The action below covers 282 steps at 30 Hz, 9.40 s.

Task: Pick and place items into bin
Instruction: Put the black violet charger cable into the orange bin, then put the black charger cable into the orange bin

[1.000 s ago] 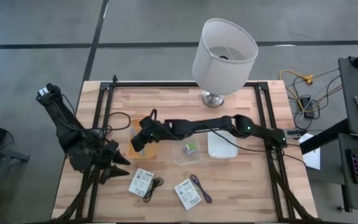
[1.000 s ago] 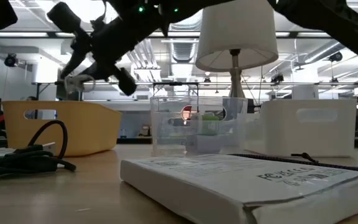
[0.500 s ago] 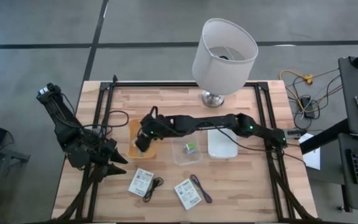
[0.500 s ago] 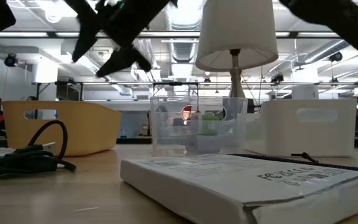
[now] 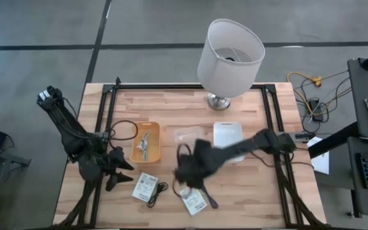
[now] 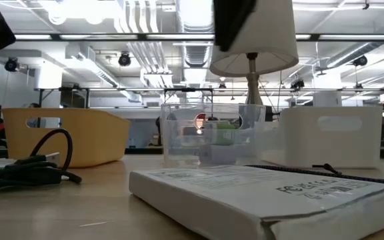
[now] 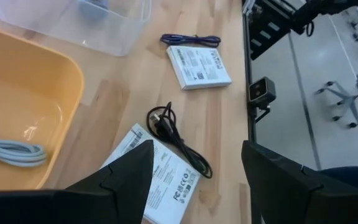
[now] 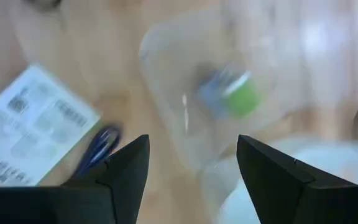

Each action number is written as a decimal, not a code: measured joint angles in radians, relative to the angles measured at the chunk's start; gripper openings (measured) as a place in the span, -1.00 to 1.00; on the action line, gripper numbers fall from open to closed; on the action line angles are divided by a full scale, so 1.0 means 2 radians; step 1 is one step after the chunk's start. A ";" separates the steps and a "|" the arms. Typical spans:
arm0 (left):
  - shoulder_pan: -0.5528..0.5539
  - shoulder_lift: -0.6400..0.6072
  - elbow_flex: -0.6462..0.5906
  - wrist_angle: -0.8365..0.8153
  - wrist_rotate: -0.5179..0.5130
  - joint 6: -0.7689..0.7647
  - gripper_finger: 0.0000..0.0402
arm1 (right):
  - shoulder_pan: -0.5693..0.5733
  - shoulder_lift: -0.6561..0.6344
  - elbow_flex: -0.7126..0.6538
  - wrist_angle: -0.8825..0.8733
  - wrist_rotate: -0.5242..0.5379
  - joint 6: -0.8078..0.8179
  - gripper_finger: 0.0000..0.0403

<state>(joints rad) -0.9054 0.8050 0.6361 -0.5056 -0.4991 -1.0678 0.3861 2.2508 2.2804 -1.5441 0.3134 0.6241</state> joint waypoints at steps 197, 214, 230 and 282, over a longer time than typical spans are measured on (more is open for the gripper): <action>0.092 0.447 0.142 0.115 0.142 -0.057 -1.00 | 0.093 0.011 -0.060 0.091 0.120 -0.041 -0.66; 0.119 0.445 0.168 0.196 0.116 0.013 -1.00 | 0.092 0.012 -0.066 0.095 0.133 -0.041 -0.66; 0.115 0.430 0.173 0.042 0.191 -0.039 -1.00 | 0.085 0.012 -0.089 0.098 0.133 -0.037 -0.66; 0.119 0.458 0.162 0.104 0.224 0.082 -1.00 | 0.075 0.011 -0.107 0.107 0.132 -0.043 -0.66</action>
<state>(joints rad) -0.6666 1.7206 0.9604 -0.2981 -0.0509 -0.9047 0.5356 2.2734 2.0657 -1.3294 0.5777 0.5388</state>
